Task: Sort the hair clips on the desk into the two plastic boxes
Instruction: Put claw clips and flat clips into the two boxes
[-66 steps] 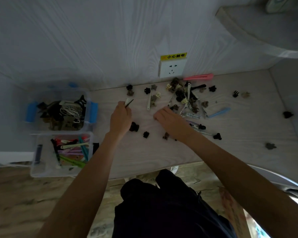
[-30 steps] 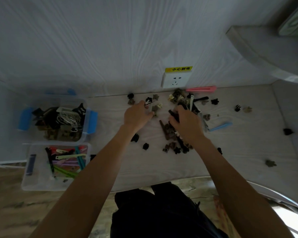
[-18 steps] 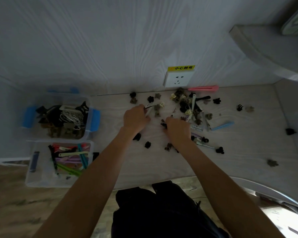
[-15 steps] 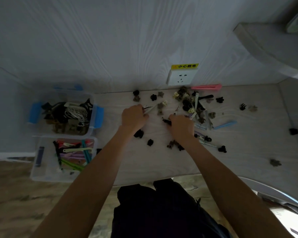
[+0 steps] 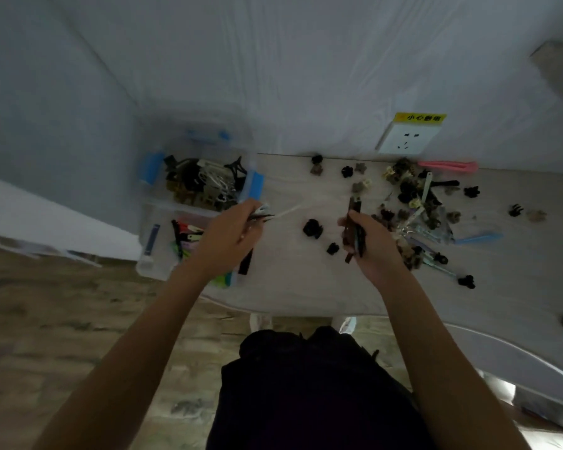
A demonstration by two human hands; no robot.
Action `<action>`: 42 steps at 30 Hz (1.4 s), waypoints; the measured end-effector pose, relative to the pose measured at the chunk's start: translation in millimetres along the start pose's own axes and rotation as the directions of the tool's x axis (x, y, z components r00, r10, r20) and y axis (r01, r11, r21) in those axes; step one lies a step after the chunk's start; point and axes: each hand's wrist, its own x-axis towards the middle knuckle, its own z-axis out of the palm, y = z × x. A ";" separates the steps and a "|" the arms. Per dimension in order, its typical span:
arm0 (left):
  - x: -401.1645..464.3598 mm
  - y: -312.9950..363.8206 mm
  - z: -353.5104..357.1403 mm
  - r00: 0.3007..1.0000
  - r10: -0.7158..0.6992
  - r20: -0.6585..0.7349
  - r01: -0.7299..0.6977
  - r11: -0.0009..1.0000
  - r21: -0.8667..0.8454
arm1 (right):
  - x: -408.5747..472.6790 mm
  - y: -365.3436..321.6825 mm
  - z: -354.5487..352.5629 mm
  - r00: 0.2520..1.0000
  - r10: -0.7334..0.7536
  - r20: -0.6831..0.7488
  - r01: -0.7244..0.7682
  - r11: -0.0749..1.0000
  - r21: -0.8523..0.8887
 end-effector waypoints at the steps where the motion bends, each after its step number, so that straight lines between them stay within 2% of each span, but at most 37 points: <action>1: -10.4 -8.3 -10.1 1.000 -0.010 -0.005 0.010 1.000 0.002 | -3.7 3.5 7.4 0.999 0.012 0.053 -0.014 0.999 0.033; 2: -20.4 -17.0 -20.2 1.000 -0.025 -0.008 0.026 0.999 0.028 | -7.6 7.3 16.2 0.996 0.023 0.092 -0.027 0.999 0.037; 4: -38.7 -38.8 -38.6 0.998 -0.063 0.015 0.060 0.986 0.153 | -15.6 15.5 38.3 0.992 0.032 0.126 -0.023 0.997 -0.068; 7: -54.0 -74.2 -55.5 0.985 -0.102 0.141 0.047 0.936 0.347 | -24.6 28.7 75.2 0.984 -0.045 0.171 0.094 0.953 -0.288; 9: -56.9 -89.5 -58.0 0.967 -0.127 0.222 0.010 0.886 0.464 | -27.4 33.3 98.4 0.972 -0.092 0.214 0.178 0.887 -0.426; 12: -62.9 -98.0 -57.1 0.951 -0.122 0.283 -0.023 0.888 0.459 | -27.9 37.0 132.2 0.929 -0.191 0.317 0.362 0.649 -0.669; 15: -68.1 -95.6 -58.1 0.964 -0.089 0.250 -0.012 0.928 0.373 | -26.6 42.5 164.5 0.861 -0.274 0.429 0.505 0.348 -0.790; 18: -76.3 -94.6 -67.2 0.997 -0.007 0.072 -0.023 0.911 0.412 | -21.2 58.1 188.3 0.785 -0.327 0.526 0.570 0.048 -0.821; 20: -83.3 -94.1 -70.3 0.997 0.002 -0.071 0.027 0.912 0.408 | -17.2 70.6 195.7 0.766 -0.310 0.563 0.552 -0.130 -0.824; 22: -87.4 -92.0 -68.8 0.976 -0.037 -0.213 0.108 0.936 0.334 | -16.7 78.7 197.1 0.757 -0.289 0.587 0.549 -0.206 -0.810; 25: -84.3 -83.9 -59.0 0.948 -0.039 -0.314 0.134 0.949 0.286 | -23.7 81.5 183.0 0.697 -0.367 0.616 0.614 -0.139 -0.777; 29: -59.0 -52.5 -27.5 0.949 0.037 -0.312 0.017 0.986 0.168 | -41.2 77.7 115.2 0.595 -0.617 0.516 0.614 -0.066 -0.787; 32: -30.7 -13.6 12.3 0.977 0.185 -0.110 -0.164 0.970 0.178 | -49.7 74.2 41.1 0.582 -0.733 0.353 0.479 -0.042 -0.877; 35: 0.5 18.0 59.4 0.948 0.284 0.141 -0.308 0.931 0.196 | -58.2 68.0 -34.3 0.641 -0.760 0.106 0.304 0.125 -0.945; 37: 19.7 34.6 90.9 0.918 0.307 0.249 -0.360 0.911 0.202 | -63.3 62.6 -77.5 0.675 -0.736 -0.052 0.158 0.213 -0.964; 40: 46.9 67.1 137.7 0.895 0.293 0.337 -0.365 0.914 0.176 | -63.8 53.4 -136.4 0.674 -0.707 -0.213 0.028 0.312 -0.950; 42: 63.5 86.7 163.2 0.913 0.268 0.308 -0.326 0.932 0.155 | -57.0 49.7 -162.2 0.685 -0.700 -0.204 0.005 0.284 -0.959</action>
